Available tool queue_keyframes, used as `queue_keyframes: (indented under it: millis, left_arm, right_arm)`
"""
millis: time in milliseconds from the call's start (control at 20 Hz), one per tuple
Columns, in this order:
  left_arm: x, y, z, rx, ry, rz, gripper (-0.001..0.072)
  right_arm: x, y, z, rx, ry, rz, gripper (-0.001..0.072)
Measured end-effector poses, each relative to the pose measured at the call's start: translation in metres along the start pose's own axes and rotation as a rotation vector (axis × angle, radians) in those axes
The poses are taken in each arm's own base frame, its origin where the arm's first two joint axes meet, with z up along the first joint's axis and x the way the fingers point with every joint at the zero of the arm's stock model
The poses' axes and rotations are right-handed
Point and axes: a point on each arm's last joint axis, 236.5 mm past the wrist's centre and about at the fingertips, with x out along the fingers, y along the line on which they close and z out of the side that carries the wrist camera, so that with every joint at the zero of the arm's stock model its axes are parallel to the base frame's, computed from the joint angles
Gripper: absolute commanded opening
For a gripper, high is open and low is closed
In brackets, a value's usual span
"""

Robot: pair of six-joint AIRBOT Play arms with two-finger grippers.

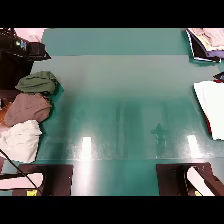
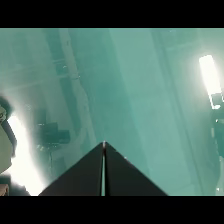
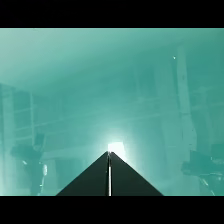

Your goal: Fold the shirts.

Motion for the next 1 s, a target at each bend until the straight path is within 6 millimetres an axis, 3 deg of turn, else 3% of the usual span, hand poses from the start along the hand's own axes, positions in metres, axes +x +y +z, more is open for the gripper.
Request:
queue_keyframes:
  millis: [750,800,850,900,1000]
  left_arm:
    - [0.000,0.000,0.000,0.000,-0.001,0.000,0.0027]
    - [0.000,0.000,0.002,0.000,-0.009,0.002,0.0150]
    - [0.000,0.002,0.004,0.001,-0.017,0.008,0.0501]
    - [0.002,0.007,0.006,0.003,-0.022,0.025,0.0594]
    - [0.010,0.031,0.001,-0.016,-0.001,0.108,0.0595]
  right_arm:
    - [0.000,0.002,-0.006,-0.003,0.023,0.005,0.0019]
    - [0.000,0.002,-0.006,-0.003,0.025,0.005,0.0019]
    - [0.000,0.002,-0.006,-0.003,0.026,0.004,0.0019]
    - [0.000,0.002,-0.006,-0.003,0.026,0.005,0.0019]
    - [0.000,0.002,-0.007,-0.003,0.030,0.005,0.0019]
